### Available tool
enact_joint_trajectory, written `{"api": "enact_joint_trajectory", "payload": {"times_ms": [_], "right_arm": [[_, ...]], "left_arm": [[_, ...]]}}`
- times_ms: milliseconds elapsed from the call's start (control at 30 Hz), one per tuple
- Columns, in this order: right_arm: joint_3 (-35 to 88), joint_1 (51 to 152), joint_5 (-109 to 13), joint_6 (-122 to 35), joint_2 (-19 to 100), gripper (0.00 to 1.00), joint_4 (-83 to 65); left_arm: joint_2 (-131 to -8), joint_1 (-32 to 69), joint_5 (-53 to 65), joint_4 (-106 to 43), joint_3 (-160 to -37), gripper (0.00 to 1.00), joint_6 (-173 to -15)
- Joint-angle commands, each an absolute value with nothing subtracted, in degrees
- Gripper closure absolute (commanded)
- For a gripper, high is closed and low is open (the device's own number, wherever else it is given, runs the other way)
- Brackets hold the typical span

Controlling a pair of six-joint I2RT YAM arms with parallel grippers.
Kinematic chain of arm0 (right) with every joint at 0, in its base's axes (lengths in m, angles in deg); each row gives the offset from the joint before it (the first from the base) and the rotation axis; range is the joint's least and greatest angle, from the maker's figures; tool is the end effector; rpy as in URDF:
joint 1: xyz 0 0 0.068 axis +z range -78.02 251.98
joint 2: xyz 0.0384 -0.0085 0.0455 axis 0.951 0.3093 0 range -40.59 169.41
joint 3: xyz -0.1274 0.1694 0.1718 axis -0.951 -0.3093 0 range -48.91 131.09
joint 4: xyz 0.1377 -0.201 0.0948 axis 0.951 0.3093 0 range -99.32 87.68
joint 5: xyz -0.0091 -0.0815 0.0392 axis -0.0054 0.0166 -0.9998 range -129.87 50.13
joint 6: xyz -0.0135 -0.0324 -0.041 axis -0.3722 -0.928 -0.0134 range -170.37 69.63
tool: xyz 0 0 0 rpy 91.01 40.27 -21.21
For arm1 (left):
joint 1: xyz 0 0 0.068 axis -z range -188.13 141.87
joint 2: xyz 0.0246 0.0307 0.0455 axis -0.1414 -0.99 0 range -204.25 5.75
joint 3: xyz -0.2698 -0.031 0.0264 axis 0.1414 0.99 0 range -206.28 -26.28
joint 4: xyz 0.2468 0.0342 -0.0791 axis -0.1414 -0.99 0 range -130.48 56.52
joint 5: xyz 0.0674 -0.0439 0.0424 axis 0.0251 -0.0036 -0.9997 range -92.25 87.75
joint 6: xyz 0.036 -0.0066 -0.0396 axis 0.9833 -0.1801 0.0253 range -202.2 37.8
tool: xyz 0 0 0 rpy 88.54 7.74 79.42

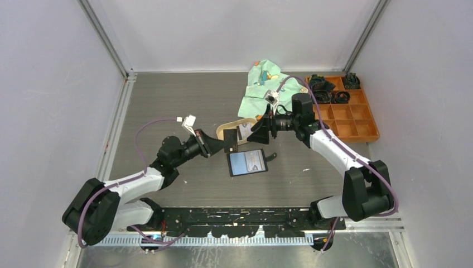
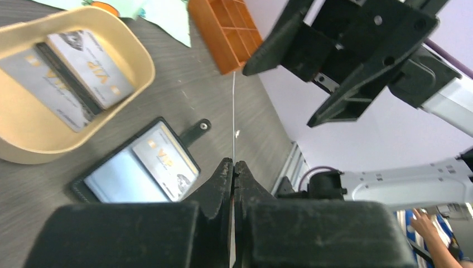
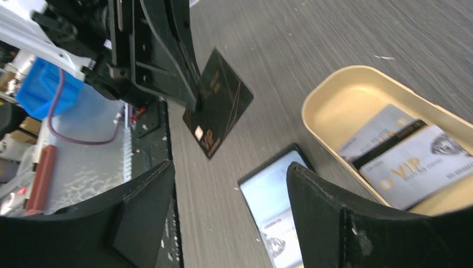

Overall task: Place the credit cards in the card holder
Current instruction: Insert the credit card into the card holder.

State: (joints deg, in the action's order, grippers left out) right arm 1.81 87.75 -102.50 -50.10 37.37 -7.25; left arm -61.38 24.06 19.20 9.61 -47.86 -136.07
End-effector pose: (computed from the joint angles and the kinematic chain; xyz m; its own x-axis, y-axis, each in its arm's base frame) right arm 0.2695 0.1090 0.2686 -0.4752 -0.1319 -0.8700 -0.8679 0.2327 0.4388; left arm 0.1950 -0.1383 0.2193 -0.6716 -0.4656 -0.5764 0.4454 0.3681 -0.8162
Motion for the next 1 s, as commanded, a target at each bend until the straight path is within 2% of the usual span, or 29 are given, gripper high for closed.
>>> {"api": "enact_joint_trajectory", "payload": {"times_ms": [0,267,533,733,867,900,967], "right_arm": [[1.4,90.4,-102.8,-37.2,38.0,0.22,-21.1],[1.3,93.1,-101.8,-32.7,40.1,0.26,-24.1],[1.0,93.8,-104.2,-23.2,39.5,0.48,-32.1],[1.8,94.8,-106.1,-21.6,39.4,0.69,-32.4],[2.5,95.3,-108.0,-22.0,39.7,0.96,-31.7],[2.7,95.3,-108.3,-23.0,39.6,0.98,-30.6],[3.6,95.2,-107.7,-28.2,39.1,0.99,-24.1]], "left_arm": [[-59.3,25.5,21.1,23.5,-45.8,1.0,-138.0],[-60.5,26.8,23.6,28.8,-46.0,1.0,-139.4],[-63.1,27.7,26.3,32.5,-46.6,1.0,-140.5],[-64.0,28.2,27.0,32.9,-47.1,1.0,-140.6],[-64.2,28.2,26.3,32.9,-46.8,1.0,-140.5],[-64.1,28.2,25.5,32.6,-46.6,0.96,-140.5],[-62.9,28.2,23.9,29.2,-46.1,0.8,-139.3]]}}
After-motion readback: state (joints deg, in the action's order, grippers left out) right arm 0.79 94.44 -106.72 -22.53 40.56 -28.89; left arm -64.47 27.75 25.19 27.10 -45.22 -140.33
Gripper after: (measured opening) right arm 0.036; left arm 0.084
